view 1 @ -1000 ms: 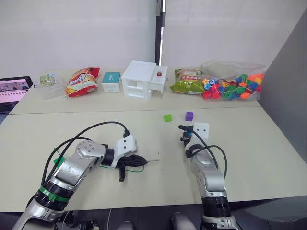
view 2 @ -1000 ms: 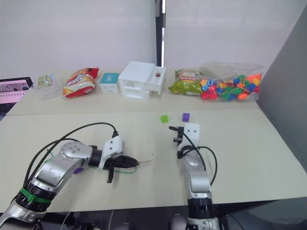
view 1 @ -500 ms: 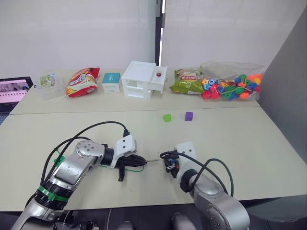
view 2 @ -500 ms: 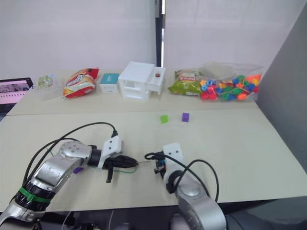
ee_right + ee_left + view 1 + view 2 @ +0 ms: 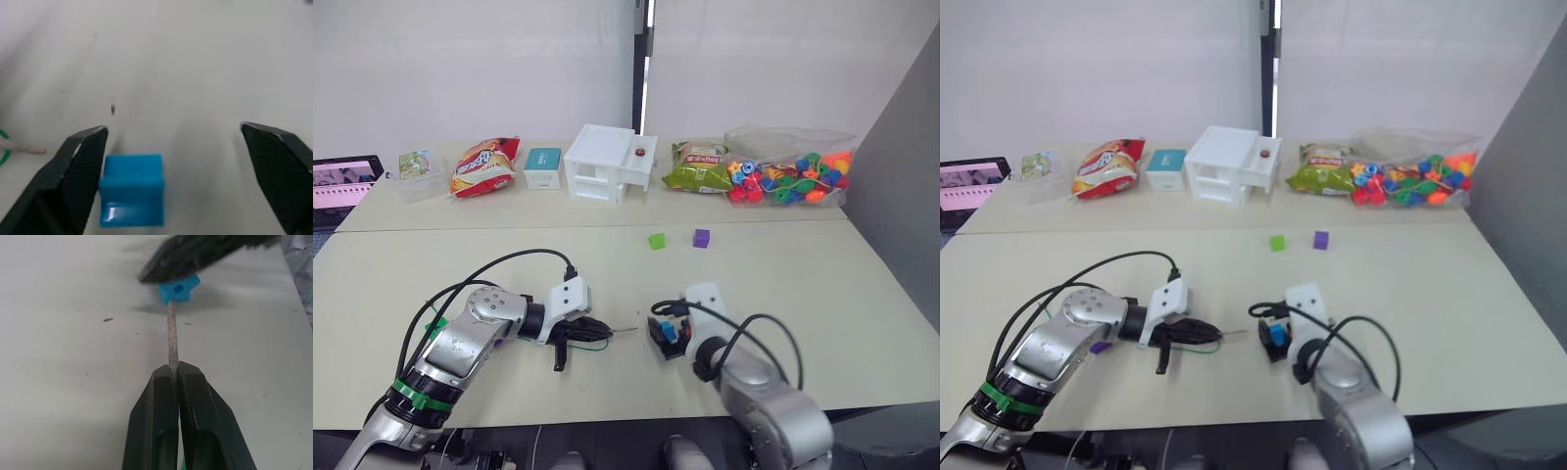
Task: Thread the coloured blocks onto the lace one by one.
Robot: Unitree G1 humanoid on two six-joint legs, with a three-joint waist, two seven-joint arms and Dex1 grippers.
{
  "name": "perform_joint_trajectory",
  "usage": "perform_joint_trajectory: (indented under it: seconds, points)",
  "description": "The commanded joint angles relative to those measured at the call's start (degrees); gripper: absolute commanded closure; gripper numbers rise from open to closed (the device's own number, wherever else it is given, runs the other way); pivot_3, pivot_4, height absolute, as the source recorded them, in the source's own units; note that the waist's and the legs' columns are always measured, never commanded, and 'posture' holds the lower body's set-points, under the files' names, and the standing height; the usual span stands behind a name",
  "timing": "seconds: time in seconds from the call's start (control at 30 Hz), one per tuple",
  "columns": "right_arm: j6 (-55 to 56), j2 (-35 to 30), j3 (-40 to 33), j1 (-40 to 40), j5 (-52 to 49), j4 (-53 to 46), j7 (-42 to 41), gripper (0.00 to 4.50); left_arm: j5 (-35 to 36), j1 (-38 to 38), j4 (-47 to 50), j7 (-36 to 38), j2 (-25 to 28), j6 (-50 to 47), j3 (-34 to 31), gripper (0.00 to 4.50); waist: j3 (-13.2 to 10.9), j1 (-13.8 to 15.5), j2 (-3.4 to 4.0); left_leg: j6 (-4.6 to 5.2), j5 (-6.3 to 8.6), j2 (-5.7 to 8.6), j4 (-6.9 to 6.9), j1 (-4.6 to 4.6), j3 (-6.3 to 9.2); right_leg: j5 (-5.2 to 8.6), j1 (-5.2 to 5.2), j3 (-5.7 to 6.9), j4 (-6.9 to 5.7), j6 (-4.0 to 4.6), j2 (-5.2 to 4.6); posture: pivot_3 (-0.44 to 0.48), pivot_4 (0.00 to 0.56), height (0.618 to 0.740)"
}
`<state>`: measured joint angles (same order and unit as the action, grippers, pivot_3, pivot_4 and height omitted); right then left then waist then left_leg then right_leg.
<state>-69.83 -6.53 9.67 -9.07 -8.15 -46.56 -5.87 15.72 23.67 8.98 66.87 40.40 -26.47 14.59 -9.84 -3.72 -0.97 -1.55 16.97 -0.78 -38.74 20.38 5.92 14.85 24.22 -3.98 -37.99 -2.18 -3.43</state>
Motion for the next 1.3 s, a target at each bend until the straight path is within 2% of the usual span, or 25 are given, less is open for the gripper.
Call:
perform_joint_trajectory:
  seconds: [0.03, 0.2, 0.3, 0.37, 0.5, 0.67, 0.97, 1.1, 1.23, 1.3]
  points:
    - [-3.1, -5.7, -2.2, -2.1, -5.7, -5.7, -7.8, 0.01, -0.1, 0.1, 0.9, -0.5, 0.3, 0.4, -1.0, 4.5, 0.0, 0.0, 0.0, 0.0, 0.0, -0.01, 0.01, -0.01, 0.02, 0.0, -0.01, 0.02, 0.0, 0.0, 0.02, 0.0, 0.15, 0.74]
    - [2.8, -26.2, -4.2, -5.3, -17.5, -2.5, -32.2, 0.01, 0.2, -0.2, 1.6, -0.8, 0.6, -0.1, -1.1, 4.5, 0.0, 0.1, 0.01, 0.02, 0.01, 0.03, -0.02, 0.03, -0.04, 0.01, -0.09, -0.01, 0.18, -0.01, -0.03, 0.0, 0.15, 0.74]
    - [19.4, -37.9, 2.5, -10.9, -13.8, 8.2, -47.5, 0.01, 1.3, -1.3, 4.2, -0.4, 1.6, -1.4, -1.5, 4.5, -0.1, 0.0, -0.01, 0.04, 0.02, -0.02, -0.03, 0.02, -0.03, 0.02, -0.2, 0.04, 0.4, -0.03, 0.03, 0.0, 0.15, 0.74]
    - [29.5, -41.5, 7.0, -14.3, -9.7, 15.1, -53.5, 0.01, 1.9, -1.9, 5.6, -0.2, 2.1, -2.3, -1.7, 4.5, -0.1, -0.1, -0.03, 0.04, 0.02, -0.05, 0.01, 0.0, -0.13, 0.03, -0.2, 0.01, 0.46, -0.05, 0.03, 0.0, 0.15, 0.74]
    - [49.0, -41.5, 13.8, -22.2, -2.4, 30.9, -63.7, 0.01, 2.3, -3.0, 9.0, 0.8, 4.3, -4.4, -1.6, 4.5, -0.1, -0.2, -0.05, 0.05, 0.02, -0.07, -0.01, 0.0, -0.14, 0.03, -0.15, 0.0, 0.41, -0.05, 0.04, 0.0, 0.15, 0.74]
    - [65.5, -34.4, 18.5, -32.7, 2.0, 52.0, -72.9, 0.01, 0.8, -5.2, 14.5, -2.7, 6.6, -8.3, -1.2, 4.5, -0.1, -0.3, -0.08, 0.04, 0.02, -0.05, -0.08, 0.05, -0.18, 0.01, -0.09, -0.04, 0.35, -0.03, -0.01, 0.0, 0.15, 0.74]
    - [74.8, -29.7, 18.3, -33.8, 4.9, 63.7, -78.0, 0.01, 1.4, -8.2, 20.2, -7.6, 6.2, -13.2, -1.2, 4.5, -0.1, 1.1, -0.08, 0.05, 0.04, -0.02, -0.08, 0.13, -0.1, 0.0, 0.01, 0.01, 0.24, -0.01, -0.07, 0.0, 0.15, 0.74]
    - [75.4, -28.3, 17.2, -33.7, 4.9, 65.1, -77.9, 1.17, 1.6, -7.5, 20.2, -7.7, 6.3, -13.7, -1.2, 4.5, -0.1, 1.1, -0.08, 0.05, 0.03, -0.04, -0.08, 0.03, -0.09, -0.01, -0.04, 0.01, 0.14, -0.01, -0.04, 0.0, 0.15, 0.74]
    - [75.8, -27.9, 16.8, -33.6, 6.0, 65.7, -76.7, 2.68, 1.6, -6.0, 19.5, -7.6, 6.0, -14.1, -0.7, 4.5, -0.1, 1.0, -0.08, 0.04, 0.03, -0.03, -0.09, -0.06, -0.11, -0.01, -0.05, -0.01, 0.02, 0.0, -0.01, 0.0, 0.15, 0.74]
    - [74.9, -27.8, 16.4, -33.1, 6.6, 65.7, -75.2, 3.11, 1.6, -4.5, 18.9, -7.7, 5.5, -14.6, 0.0, 4.5, -0.1, 1.1, -0.08, 0.04, 0.03, -0.03, -0.1, -0.06, -0.11, -0.01, -0.06, -0.01, 0.01, 0.0, -0.02, 0.0, 0.15, 0.74]
